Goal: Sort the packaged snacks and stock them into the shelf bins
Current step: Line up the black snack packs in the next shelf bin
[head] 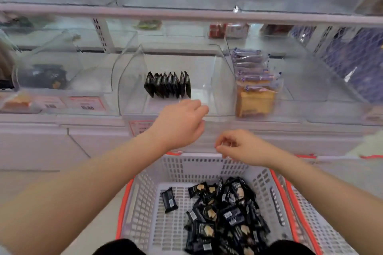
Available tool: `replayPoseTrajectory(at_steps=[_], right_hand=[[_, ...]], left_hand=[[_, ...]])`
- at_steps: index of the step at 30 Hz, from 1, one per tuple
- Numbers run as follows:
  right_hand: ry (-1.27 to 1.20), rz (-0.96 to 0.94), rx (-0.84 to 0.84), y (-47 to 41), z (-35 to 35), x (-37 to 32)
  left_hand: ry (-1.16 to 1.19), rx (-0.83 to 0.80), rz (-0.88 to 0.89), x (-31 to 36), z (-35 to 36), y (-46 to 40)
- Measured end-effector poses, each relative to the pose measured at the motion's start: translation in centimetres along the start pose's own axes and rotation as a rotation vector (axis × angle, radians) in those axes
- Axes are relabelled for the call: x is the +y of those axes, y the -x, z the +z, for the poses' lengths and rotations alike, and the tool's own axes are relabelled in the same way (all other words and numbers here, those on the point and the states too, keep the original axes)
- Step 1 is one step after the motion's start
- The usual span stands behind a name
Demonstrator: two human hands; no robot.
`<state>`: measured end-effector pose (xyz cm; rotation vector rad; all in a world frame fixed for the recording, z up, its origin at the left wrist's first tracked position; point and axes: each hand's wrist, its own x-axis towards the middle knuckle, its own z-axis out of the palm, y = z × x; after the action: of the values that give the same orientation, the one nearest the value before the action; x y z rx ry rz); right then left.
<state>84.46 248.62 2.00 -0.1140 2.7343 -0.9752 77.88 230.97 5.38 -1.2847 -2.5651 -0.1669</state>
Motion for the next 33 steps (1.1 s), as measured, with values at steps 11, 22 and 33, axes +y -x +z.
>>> replayPoseTrajectory(at_steps=[11,22,33], right_hand=[[0.008,0.294,-0.159,2.3,9.8,15.1],[0.332,0.261,-0.429,2.9,19.6,26.3],[0.482,0.109,-0.377,2.4,25.6,28.3]], left_hand=[[0.12,-0.385,0.1,7.2,12.2,3.8],[0.214,-1.039,-0.059,9.9,29.1,8.2],[0.274,-1.013,-0.33,11.6,34.7,15.0]])
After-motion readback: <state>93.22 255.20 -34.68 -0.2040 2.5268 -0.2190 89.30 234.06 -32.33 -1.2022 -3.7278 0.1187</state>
